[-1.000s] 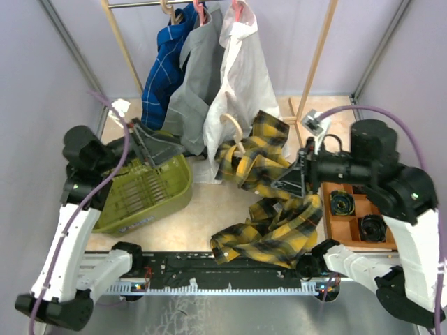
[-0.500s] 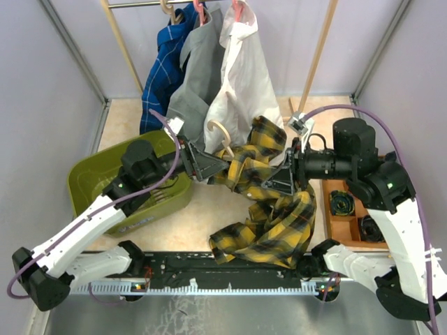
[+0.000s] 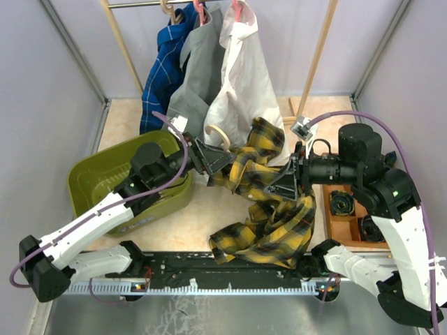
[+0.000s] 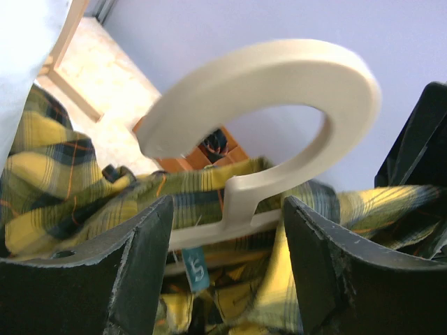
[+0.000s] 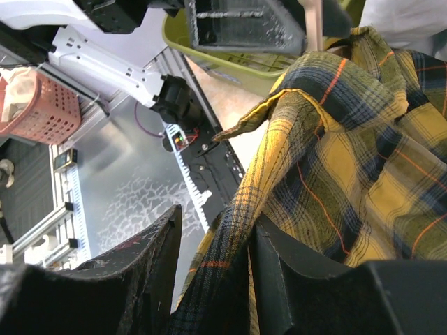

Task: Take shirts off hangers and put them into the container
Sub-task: Pick up the hanger from the clothesline.

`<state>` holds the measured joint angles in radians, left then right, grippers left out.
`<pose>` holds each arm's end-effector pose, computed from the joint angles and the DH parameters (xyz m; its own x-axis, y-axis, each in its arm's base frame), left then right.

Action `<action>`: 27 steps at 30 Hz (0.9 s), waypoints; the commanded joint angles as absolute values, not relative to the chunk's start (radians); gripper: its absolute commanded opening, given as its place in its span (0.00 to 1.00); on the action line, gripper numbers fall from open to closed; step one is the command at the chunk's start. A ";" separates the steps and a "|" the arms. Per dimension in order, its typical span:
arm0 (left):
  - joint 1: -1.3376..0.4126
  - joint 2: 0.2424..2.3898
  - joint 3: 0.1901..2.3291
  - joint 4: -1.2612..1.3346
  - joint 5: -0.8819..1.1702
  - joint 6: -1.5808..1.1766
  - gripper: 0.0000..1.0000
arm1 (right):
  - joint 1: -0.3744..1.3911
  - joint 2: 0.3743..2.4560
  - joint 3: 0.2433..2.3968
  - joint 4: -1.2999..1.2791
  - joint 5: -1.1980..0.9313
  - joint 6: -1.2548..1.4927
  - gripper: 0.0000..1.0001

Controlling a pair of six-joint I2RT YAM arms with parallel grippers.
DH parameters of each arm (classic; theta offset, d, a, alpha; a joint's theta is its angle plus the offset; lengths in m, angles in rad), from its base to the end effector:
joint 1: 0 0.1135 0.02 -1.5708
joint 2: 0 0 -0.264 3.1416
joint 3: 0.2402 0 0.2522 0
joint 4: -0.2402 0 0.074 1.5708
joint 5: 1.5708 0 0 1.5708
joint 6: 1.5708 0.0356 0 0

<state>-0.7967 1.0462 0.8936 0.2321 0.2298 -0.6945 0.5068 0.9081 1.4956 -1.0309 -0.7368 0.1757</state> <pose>0.1671 -0.1825 0.3727 -0.5045 -0.3754 -0.7775 0.6925 0.3619 -0.6241 0.0923 0.0786 0.4643 -0.5249 -0.1433 -0.8390 -0.8109 0.3839 0.4417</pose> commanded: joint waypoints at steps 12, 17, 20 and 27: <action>-0.803 1.036 0.992 0.189 0.276 -0.602 0.00 | 0.503 0.913 1.527 -0.979 -0.740 0.130 0.16; -0.825 1.048 1.219 -0.006 0.260 -0.514 0.00 | 0.503 1.007 1.595 -1.108 -0.538 0.085 0.58; -0.881 1.114 1.394 -0.186 0.178 -0.441 0.00 | 0.515 1.086 1.679 -1.170 -0.490 0.055 0.73; -1.025 1.260 1.581 -0.492 -0.177 -0.358 0.00 | 0.746 1.271 1.880 -1.337 0.035 -0.029 0.99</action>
<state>-0.9668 1.2324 1.5398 -0.3546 0.0196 -0.3779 0.6582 1.1790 1.8027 -1.2316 -0.3420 0.0452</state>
